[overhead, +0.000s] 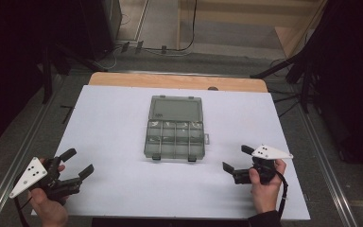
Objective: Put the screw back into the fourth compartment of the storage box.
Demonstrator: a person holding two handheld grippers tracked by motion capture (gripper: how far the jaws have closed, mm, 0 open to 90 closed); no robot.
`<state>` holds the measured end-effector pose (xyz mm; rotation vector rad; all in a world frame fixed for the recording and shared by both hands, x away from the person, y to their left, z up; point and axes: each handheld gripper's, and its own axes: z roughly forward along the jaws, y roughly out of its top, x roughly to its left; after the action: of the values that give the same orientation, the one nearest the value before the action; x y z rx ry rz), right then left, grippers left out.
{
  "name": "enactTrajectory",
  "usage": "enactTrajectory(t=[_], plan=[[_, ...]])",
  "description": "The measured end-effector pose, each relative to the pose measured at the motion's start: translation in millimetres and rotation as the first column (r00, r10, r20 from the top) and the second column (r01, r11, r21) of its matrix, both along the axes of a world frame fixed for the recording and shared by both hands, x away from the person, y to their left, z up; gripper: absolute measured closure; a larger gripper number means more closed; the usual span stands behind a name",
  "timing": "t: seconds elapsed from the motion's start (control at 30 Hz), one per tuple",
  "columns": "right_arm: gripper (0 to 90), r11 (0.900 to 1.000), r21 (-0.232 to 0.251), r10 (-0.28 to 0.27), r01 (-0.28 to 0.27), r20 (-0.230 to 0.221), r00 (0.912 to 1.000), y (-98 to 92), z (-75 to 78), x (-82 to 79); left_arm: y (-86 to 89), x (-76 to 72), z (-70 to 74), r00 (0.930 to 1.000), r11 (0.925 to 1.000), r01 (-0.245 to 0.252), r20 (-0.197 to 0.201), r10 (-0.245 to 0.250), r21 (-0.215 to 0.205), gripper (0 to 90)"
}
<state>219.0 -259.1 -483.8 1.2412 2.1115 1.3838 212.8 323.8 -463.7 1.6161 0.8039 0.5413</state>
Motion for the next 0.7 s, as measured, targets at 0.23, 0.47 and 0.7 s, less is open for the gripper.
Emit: enactTrajectory(t=[0.23,0.47,0.7], plan=[[0.0,1.000,0.030,-0.007,0.006,0.017,0.9998,-10.7,-7.7,-14.9,-0.5,-0.1,0.0,1.0000,1.0000,0.000,0.000,0.000,-0.002,13.3],[0.0,0.998,0.048,-0.041,0.039,0.044,0.9982,-23.7,-9.1,-22.4,-1.6,0.2,-0.3,1.0000,0.9999,0.006,0.001,-0.006,0.009,13.3],[0.0,0.995,0.066,-0.074,0.070,0.059,0.9955,-32.4,-9.6,-28.3,-2.4,0.1,-0.6,1.0000,0.9999,0.007,-0.001,-0.007,0.008,13.3]])
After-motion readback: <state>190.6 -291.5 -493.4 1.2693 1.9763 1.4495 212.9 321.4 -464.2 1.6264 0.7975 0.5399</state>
